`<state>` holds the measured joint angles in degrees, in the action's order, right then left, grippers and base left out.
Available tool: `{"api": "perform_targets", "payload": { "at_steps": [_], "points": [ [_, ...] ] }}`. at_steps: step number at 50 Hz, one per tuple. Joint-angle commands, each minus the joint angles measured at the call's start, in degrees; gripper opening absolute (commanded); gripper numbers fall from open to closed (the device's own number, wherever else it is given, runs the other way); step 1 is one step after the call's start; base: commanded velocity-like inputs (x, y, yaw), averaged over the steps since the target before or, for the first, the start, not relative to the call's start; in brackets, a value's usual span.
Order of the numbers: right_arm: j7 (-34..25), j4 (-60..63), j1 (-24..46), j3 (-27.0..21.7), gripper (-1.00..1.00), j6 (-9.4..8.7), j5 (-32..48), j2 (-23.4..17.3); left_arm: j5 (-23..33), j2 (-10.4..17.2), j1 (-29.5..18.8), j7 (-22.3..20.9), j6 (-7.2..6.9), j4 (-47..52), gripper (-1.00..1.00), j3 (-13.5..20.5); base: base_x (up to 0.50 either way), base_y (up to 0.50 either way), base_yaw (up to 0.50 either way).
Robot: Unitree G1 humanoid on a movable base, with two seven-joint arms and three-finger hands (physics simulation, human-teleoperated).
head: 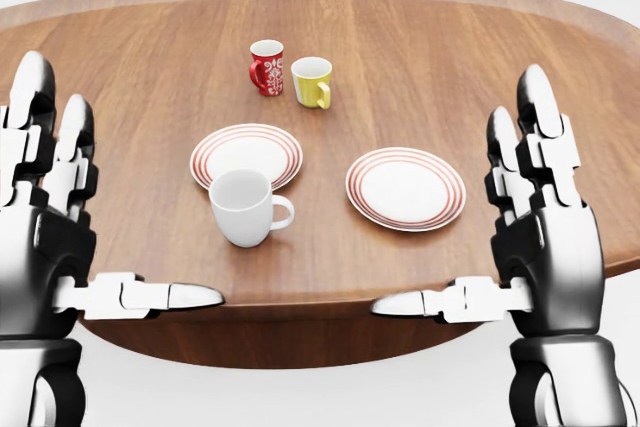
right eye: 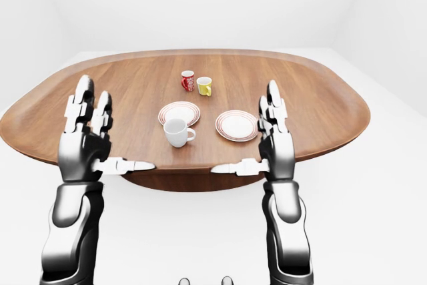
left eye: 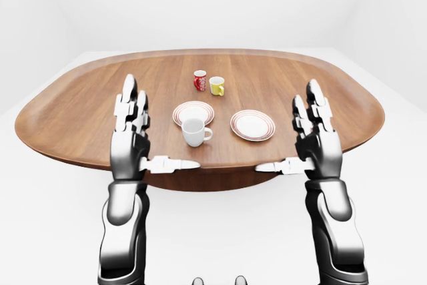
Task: Put the white mug on the left plate.
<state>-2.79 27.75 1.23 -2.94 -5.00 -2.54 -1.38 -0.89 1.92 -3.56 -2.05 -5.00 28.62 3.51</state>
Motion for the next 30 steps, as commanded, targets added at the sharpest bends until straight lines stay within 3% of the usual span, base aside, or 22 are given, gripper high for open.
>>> {"api": "perform_targets", "payload": {
  "at_steps": [1,19,30],
  "points": [
    [0.22,10.39,1.38,-0.53,1.00,0.00,-1.91,-0.41,-1.22,0.45,-1.41,0.34,0.00,8.33,1.00,0.94,0.00,0.00,0.00],
    [0.85,10.96,1.14,-1.54,1.00,0.00,-2.27,-0.37,-1.25,0.48,-1.18,0.10,0.00,7.94,1.00,1.07,0.00,0.00,0.00],
    [0.75,11.30,1.11,-1.56,1.00,0.00,-2.79,-0.49,-1.67,0.72,-1.69,0.17,0.00,8.71,1.00,1.64,0.00,0.50,0.00]
  ]
}}
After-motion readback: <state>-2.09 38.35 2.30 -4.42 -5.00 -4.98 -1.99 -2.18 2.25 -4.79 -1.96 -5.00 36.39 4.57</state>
